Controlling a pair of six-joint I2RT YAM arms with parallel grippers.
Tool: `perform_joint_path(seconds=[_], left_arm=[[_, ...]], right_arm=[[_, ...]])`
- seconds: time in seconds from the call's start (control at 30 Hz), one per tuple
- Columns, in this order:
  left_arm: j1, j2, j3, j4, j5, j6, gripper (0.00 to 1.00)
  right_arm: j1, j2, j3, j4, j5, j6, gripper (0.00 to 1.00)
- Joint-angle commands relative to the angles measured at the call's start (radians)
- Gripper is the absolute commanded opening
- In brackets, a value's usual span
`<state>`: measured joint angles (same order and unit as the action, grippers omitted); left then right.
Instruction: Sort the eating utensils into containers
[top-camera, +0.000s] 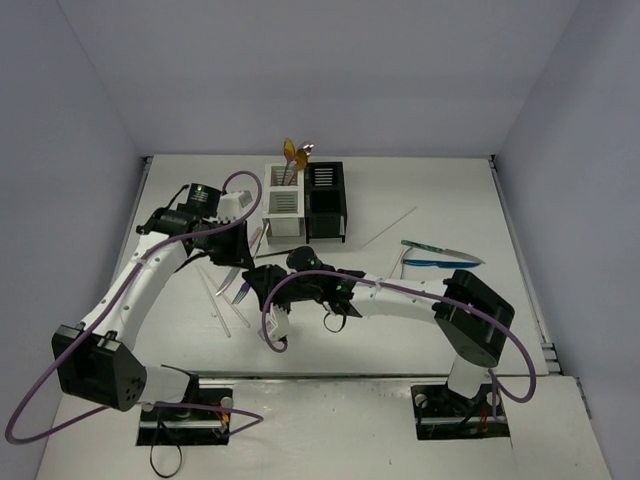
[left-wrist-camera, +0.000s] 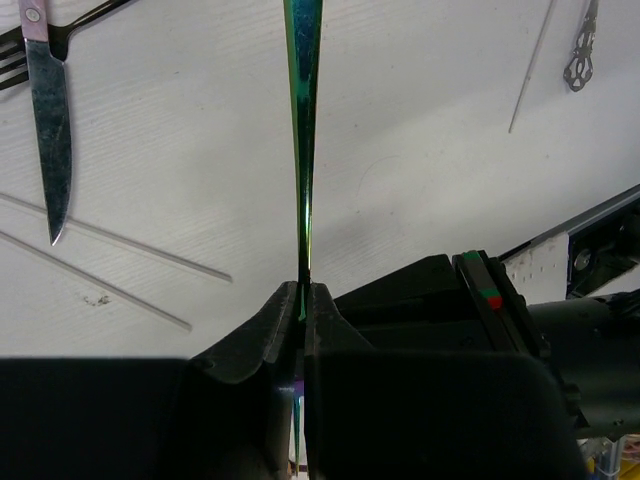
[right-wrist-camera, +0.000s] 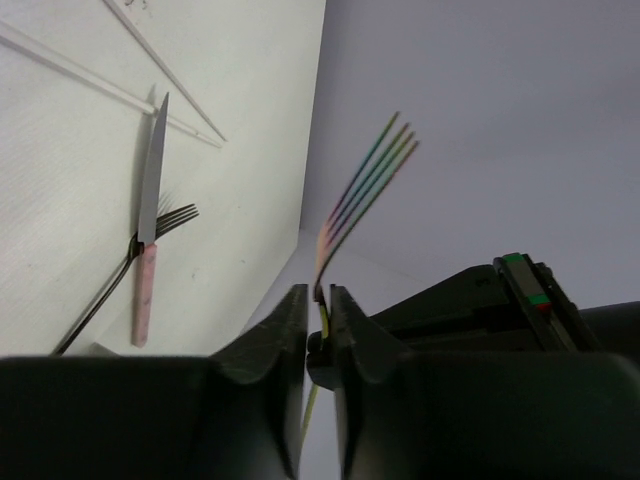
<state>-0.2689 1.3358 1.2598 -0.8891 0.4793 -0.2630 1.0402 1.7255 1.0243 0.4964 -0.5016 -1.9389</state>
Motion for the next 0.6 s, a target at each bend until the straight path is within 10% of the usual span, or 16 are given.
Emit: perform_joint_path(seconds=[0.0,0.3,0.57], left_arm=[[-0.009,-0.049,0.01,0.005,-0.038,-0.005,0.03],[-0.007,-0.092,0.056,0.007,-0.143,-0.022,0.9],[0.044,-0.155,0.261,0.078,-0.298,-0.067,0.9]], right_arm=[[0.013,-0.016,0.054,0.066,0.04,0.009,0.03],[0.037,-0.098,-0.011,0.067,0.032,0.04,0.0],[0.052,-0.238,-0.074,0.135,0.09,0.341,0.0]])
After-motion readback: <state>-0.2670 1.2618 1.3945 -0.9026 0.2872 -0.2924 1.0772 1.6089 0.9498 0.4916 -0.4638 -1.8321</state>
